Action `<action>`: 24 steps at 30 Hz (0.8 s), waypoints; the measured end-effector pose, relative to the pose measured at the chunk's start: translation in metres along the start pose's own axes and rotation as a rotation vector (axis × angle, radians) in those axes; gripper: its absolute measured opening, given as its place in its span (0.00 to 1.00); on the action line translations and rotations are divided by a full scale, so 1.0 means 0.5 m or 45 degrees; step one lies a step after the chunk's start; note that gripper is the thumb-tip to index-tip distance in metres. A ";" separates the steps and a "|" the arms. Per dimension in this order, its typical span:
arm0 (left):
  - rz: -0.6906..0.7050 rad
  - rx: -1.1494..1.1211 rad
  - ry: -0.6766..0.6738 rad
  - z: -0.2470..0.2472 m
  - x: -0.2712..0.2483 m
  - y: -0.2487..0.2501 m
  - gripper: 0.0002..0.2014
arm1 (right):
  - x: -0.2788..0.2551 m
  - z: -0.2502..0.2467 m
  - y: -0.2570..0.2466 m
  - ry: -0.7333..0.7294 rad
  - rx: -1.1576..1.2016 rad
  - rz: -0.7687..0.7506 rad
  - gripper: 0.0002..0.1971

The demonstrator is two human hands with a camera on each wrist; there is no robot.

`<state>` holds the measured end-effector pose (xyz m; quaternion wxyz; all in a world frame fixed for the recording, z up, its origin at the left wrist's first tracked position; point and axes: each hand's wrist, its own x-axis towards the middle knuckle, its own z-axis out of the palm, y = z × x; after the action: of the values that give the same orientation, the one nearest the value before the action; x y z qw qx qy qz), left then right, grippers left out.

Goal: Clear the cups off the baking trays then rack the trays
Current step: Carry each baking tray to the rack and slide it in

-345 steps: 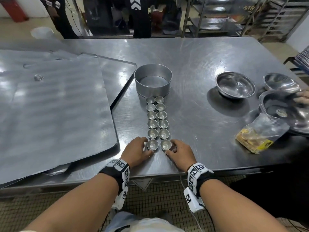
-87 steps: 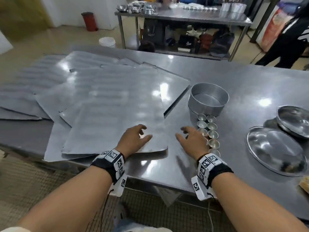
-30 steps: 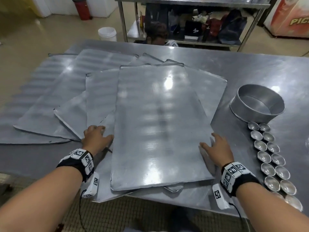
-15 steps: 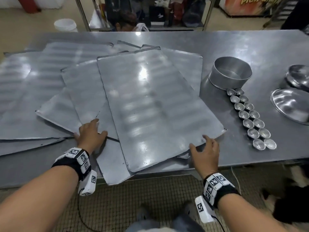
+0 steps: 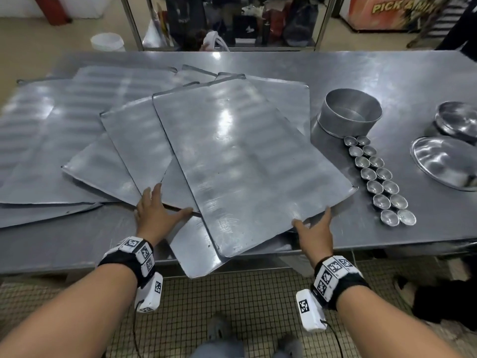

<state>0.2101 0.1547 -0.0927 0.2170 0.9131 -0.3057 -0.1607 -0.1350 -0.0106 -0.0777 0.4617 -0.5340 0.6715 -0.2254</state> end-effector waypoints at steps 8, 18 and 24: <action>-0.281 -0.028 0.155 0.028 -0.119 -0.023 0.50 | 0.010 0.022 0.012 -0.095 -0.002 0.056 0.51; -0.284 -0.878 0.108 0.047 -0.136 -0.007 0.20 | 0.012 0.036 0.009 -0.072 -0.007 0.050 0.50; -0.303 -0.978 0.141 0.041 -0.123 -0.005 0.19 | 0.008 -0.002 0.001 -0.060 0.054 -0.003 0.48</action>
<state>0.1555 0.1890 -0.1014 0.5383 0.8018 -0.1033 -0.2379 -0.1361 -0.0144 -0.0795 0.4883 -0.5301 0.6548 -0.2276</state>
